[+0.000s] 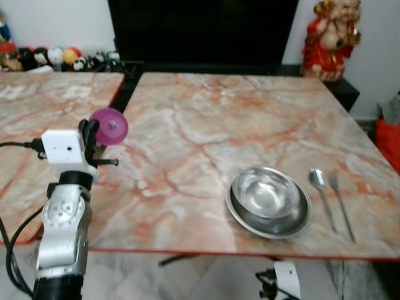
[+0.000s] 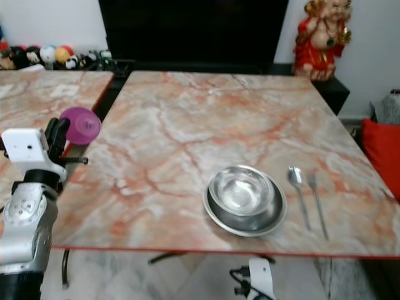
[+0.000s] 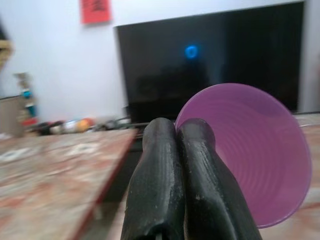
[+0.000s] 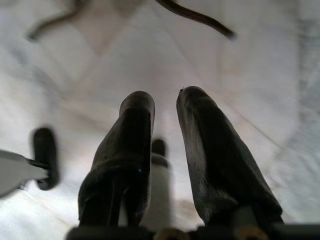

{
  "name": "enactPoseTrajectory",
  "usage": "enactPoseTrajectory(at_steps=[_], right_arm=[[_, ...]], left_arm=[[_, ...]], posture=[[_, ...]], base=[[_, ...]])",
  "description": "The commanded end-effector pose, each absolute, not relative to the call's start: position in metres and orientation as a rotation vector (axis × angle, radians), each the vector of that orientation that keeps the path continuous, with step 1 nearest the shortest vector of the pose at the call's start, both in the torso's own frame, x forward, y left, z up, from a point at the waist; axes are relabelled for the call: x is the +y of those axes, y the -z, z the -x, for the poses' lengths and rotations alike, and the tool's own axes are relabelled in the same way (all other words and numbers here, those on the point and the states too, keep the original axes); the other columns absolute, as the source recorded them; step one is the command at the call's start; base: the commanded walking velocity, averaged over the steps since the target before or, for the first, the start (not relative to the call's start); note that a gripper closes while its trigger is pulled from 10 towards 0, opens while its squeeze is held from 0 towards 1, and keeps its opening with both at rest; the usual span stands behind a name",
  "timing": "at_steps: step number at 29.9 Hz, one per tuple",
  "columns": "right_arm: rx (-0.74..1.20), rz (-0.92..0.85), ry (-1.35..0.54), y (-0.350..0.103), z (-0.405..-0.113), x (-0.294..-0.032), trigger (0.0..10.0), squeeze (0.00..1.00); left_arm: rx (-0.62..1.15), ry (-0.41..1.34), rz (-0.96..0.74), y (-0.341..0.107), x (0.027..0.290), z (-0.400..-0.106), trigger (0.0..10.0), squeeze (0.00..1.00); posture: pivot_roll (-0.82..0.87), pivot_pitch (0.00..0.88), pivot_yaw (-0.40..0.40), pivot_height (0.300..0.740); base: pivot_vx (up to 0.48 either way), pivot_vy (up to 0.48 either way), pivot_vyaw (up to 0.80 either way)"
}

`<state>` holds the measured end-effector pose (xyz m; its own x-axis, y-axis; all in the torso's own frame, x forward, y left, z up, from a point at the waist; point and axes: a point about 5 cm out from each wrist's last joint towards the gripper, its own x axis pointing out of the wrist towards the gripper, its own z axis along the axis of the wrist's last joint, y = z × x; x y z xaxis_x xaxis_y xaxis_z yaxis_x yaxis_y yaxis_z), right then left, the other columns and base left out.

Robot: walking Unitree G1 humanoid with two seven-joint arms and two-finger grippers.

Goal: Setting the table

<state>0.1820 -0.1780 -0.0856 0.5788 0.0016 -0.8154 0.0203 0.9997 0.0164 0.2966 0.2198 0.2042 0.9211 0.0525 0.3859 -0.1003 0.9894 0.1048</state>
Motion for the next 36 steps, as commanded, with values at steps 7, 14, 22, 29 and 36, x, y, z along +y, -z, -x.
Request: enactPoseTrajectory(at_steps=[7, 14, 22, 29, 36], right_arm=[[0.940, -0.020, 0.011, 0.083, -0.186, -0.179, 10.0, 0.00], [0.941, -0.021, 0.011, 0.083, -0.186, -0.179, 10.0, 0.00], [0.942, -0.016, 0.007, 0.083, -0.186, -0.180, 10.0, 0.00], [0.942, -0.014, 0.005, 0.084, -0.186, -0.180, 10.0, 0.00], [0.946, -0.011, 0.003, 0.084, -0.185, -0.179, 10.0, 0.00]], left_arm=[[-0.409, -0.061, -0.145, -0.214, 0.222, -0.299, 10.0, 0.00], [-0.301, 0.086, -0.161, -0.207, 0.220, -0.306, 10.0, 0.00], [-0.284, 0.032, -0.045, -0.214, 0.222, -0.327, 10.0, 0.00], [-0.284, 0.051, -0.017, -0.215, 0.214, -0.335, 10.0, 0.00], [-0.276, 0.040, 0.006, -0.209, 0.214, -0.334, 10.0, 0.00]], posture=[[0.05, 0.000, -0.011, 0.740], [0.05, 0.000, -0.010, 0.740], [0.05, 0.000, -0.010, 0.740], [0.04, 0.000, -0.008, 0.740], [0.03, 0.000, -0.006, 0.740]], base=[[0.069, -0.406, 0.00], [0.000, 0.000, 0.00], [0.000, 0.000, 0.00], [0.000, 0.000, 0.00], [0.000, 0.000, 0.00]])
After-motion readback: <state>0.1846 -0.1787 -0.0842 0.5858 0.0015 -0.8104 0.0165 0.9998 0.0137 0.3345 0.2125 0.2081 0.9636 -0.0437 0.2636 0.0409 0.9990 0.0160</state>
